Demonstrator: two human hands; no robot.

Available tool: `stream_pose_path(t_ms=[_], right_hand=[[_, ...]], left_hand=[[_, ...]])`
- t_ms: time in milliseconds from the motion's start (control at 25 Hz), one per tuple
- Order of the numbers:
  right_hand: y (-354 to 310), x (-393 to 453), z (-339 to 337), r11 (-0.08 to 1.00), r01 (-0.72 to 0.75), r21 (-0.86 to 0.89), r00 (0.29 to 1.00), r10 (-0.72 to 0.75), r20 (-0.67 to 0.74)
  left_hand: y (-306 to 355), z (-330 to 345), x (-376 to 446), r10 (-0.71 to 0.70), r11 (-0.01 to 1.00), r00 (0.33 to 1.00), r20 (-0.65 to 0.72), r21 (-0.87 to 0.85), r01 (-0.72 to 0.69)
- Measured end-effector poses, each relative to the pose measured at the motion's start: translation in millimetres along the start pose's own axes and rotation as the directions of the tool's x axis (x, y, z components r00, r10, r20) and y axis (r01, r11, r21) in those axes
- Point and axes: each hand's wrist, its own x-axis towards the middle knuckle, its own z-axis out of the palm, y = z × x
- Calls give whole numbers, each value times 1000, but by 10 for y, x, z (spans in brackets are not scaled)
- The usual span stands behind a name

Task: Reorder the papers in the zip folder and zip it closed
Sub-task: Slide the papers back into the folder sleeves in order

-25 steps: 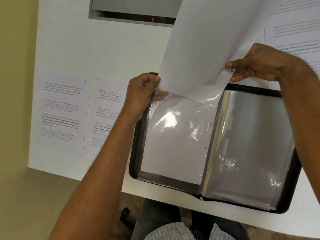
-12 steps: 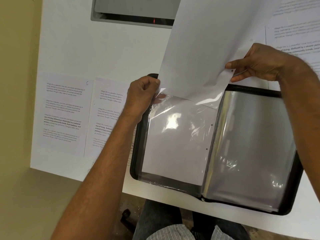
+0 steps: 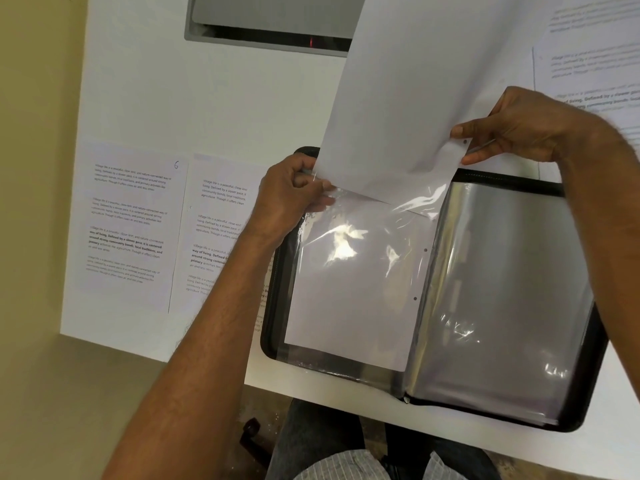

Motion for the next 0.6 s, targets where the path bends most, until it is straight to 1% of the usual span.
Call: stream_pose_path(t_ms=[160, 280, 440, 600], right_hand=[[11, 17, 0, 1000, 8, 12, 1000, -8, -16], [17, 5, 10, 1000, 11, 21, 1000, -10, -15], [-8, -18, 31, 1000, 1, 23, 1000, 0, -13], [-40, -22, 48, 999, -33, 31, 999, 33, -7]], left_hand=[[1, 20, 13, -2, 1000, 1000, -9, 29, 2], [8, 2, 20, 26, 998, 1000, 8, 59, -27], [24, -21, 47, 67, 997, 998, 14, 43, -67], [33, 0, 52, 56, 998, 998, 4, 31, -56]])
